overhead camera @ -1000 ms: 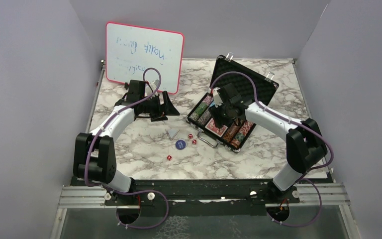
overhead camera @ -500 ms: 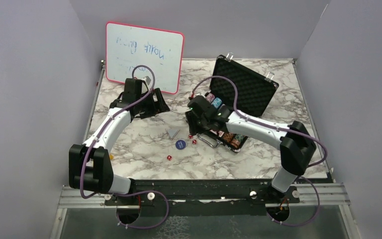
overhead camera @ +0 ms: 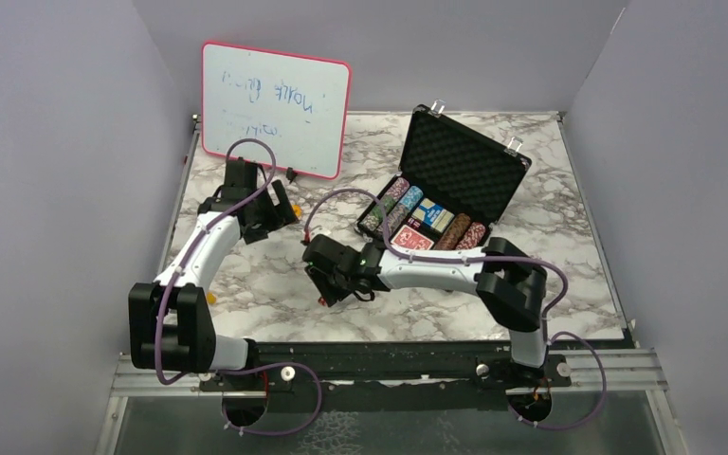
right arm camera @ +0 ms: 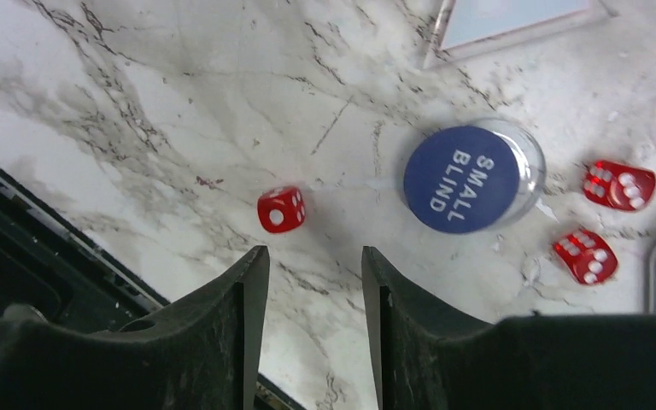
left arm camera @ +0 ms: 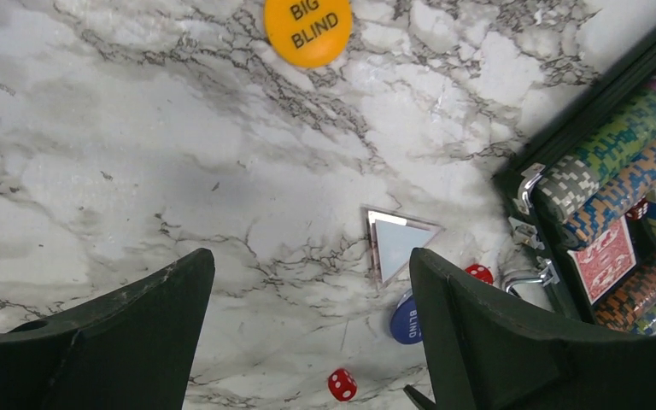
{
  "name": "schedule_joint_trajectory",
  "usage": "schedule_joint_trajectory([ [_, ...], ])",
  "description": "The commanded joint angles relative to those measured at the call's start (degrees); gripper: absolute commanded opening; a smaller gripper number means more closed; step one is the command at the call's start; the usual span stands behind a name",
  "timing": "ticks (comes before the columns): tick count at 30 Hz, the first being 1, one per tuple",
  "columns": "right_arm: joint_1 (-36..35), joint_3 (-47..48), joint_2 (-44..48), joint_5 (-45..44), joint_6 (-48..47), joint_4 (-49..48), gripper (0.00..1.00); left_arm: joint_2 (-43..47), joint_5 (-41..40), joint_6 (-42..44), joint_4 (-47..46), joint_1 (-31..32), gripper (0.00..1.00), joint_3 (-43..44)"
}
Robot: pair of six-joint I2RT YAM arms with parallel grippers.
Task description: Pack up texas hold em set
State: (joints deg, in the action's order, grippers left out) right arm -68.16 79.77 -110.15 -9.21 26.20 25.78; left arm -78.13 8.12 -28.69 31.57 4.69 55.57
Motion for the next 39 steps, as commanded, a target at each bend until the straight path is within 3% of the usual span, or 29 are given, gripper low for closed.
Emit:
schedule_joint_trajectory([
  [1, -1.34, 3.66, -5.07, 1.62, -2.95, -0.79, 0.46, 0.93, -0.61, -0.41, 1.04, -0.28, 0.87, -1.44],
  [6, -1.73, 6.0, -7.56, 2.04, -4.69, -1.18, 0.52, 0.56, 0.37, -0.48, 0.4, -0.29, 0.88, -2.02],
  [15, -1.8, 8.86, -9.83, 2.02, -4.39, 0.46, 0.5, 1.05, 0.69, 0.01, 0.41, -0.29, 0.88, -2.55],
  [27, -1.8, 12.86, -11.82, -3.12, -3.36, -0.66, 0.59, 0.33, -4.64, -2.16, 1.67, -2.15, 0.87, -1.52],
  [39, -1.8, 18.38, -16.61, -2.12, -7.45, 1.51, 0.43, 0.8, -4.34, -5.16, 2.21, -6.86, 0.88, -3.33],
])
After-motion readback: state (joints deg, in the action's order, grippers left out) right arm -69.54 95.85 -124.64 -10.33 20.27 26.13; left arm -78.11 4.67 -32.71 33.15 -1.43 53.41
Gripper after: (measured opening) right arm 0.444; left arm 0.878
